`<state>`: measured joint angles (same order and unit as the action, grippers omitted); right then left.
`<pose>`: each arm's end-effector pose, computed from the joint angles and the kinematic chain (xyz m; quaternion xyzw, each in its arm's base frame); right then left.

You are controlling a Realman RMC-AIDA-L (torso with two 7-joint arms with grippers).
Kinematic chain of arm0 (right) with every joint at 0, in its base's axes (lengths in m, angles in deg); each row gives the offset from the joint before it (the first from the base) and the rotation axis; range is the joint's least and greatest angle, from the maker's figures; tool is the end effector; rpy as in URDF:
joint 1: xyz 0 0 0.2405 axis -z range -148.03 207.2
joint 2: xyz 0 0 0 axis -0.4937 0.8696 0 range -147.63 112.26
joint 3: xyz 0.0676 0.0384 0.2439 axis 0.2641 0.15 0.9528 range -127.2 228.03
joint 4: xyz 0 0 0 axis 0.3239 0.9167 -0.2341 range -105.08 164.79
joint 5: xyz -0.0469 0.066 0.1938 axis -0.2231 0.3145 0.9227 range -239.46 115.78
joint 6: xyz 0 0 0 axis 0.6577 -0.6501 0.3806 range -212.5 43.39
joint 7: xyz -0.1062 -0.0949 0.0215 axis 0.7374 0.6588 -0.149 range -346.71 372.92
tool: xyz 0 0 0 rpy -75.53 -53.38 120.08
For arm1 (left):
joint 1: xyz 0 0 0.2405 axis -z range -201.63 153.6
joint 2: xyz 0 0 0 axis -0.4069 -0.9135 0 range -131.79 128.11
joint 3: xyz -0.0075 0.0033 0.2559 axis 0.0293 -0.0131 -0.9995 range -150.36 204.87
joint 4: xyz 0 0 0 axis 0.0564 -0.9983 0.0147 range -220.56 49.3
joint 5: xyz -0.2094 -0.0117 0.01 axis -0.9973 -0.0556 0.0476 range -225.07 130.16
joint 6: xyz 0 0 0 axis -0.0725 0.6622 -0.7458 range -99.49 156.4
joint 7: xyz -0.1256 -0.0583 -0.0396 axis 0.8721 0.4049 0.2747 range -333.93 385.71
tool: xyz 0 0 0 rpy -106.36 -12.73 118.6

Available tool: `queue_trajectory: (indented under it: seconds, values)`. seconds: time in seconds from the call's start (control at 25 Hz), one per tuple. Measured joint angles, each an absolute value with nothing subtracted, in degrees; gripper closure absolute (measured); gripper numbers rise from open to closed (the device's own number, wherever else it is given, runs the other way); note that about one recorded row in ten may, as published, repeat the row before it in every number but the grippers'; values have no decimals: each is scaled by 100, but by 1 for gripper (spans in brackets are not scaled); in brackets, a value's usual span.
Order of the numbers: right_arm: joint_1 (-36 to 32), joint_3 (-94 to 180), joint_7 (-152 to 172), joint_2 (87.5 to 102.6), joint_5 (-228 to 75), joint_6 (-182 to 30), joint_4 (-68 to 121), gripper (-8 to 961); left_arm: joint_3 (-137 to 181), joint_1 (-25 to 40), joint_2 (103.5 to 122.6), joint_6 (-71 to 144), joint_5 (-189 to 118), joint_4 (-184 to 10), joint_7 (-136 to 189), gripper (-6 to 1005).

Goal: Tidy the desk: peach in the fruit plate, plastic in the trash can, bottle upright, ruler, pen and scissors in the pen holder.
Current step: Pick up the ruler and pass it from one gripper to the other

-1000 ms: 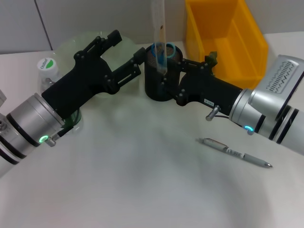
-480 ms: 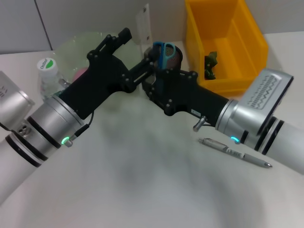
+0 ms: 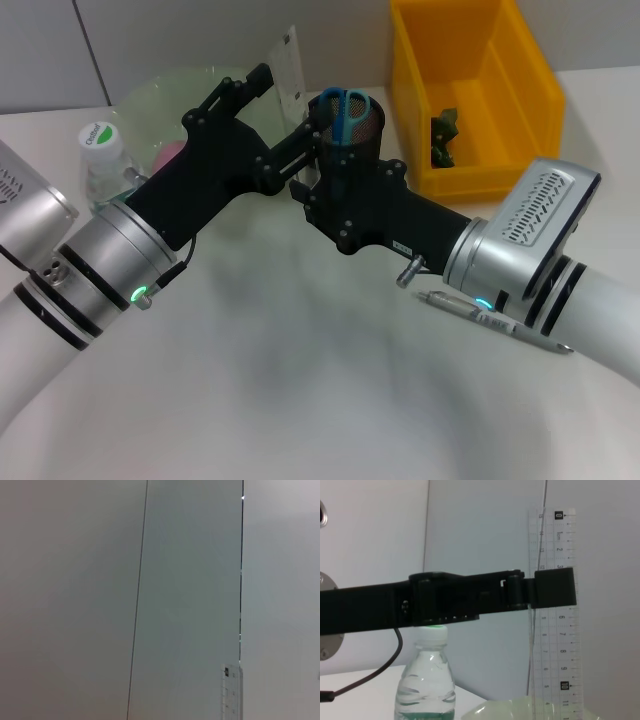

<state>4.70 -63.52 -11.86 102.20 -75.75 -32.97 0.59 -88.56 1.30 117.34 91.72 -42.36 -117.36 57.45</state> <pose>0.2208 0.3342 -0.0971 -0.8810 0.1050 0.3031 0.3478 -0.1848 0.3342 -0.0708 -0.8260 -0.1303 -0.4476 0.3169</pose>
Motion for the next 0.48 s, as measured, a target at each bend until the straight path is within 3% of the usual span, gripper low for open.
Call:
queue_trajectory:
  seconds: [0.44, 0.48]
  values:
    - [516, -6358, -1048, 10220, -7560, -3305, 59, 576, -8852, 120, 11734, 9136, -4243, -11744, 5557, 250]
    - [516, -6358, -1047, 10220, -7559, -3305, 59, 576, -8852, 120, 11734, 9130, -4244, -11745, 5535, 294]
